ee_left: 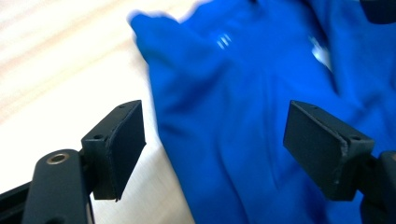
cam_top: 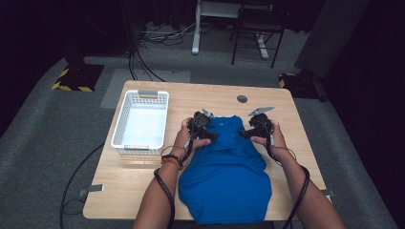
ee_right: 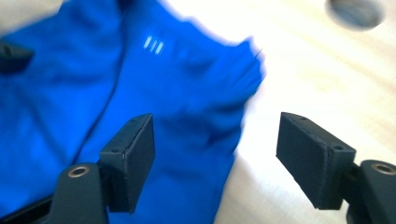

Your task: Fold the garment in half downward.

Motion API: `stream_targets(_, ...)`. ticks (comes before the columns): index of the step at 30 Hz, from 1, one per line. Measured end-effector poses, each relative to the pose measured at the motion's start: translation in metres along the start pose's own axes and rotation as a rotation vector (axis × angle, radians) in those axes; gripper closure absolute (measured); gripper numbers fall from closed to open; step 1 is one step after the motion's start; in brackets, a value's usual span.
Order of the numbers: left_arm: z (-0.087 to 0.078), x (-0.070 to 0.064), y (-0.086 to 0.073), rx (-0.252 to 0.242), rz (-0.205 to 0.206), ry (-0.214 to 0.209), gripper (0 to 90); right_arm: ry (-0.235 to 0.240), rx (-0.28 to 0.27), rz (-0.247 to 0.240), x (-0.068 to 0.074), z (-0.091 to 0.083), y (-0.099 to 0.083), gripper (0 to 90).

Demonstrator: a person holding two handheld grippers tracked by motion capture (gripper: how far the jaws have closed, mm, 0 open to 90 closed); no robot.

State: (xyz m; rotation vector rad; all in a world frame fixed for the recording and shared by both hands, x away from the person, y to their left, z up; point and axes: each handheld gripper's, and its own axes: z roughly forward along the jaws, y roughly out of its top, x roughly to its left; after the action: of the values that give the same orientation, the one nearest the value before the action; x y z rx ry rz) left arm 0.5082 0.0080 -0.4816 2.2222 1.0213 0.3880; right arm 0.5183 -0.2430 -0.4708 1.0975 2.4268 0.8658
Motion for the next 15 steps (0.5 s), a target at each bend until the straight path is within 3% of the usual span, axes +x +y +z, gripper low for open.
stream_targets(3, 0.006, 0.003, 0.010, -0.004, -0.009, 0.027, 20.9, -0.005, -0.025, 0.053, -0.008, 0.005, 0.011, 29.3)
stream_targets(7, 0.016, 0.007, 0.020, 0.027, -0.012, 0.088, 23.1, -0.014, -0.009, 0.079, -0.015, 0.016, 0.019, 32.3)
stream_targets(9, 0.021, 0.009, 0.021, 0.043, -0.020, 0.084, 24.2, -0.040, 0.004, 0.070, -0.017, 0.023, 0.020, 33.2)
stream_targets(15, 0.031, 0.009, 0.021, 0.068, -0.042, 0.073, 23.7, -0.007, 0.014, 0.142, -0.023, 0.037, 0.020, 32.4)
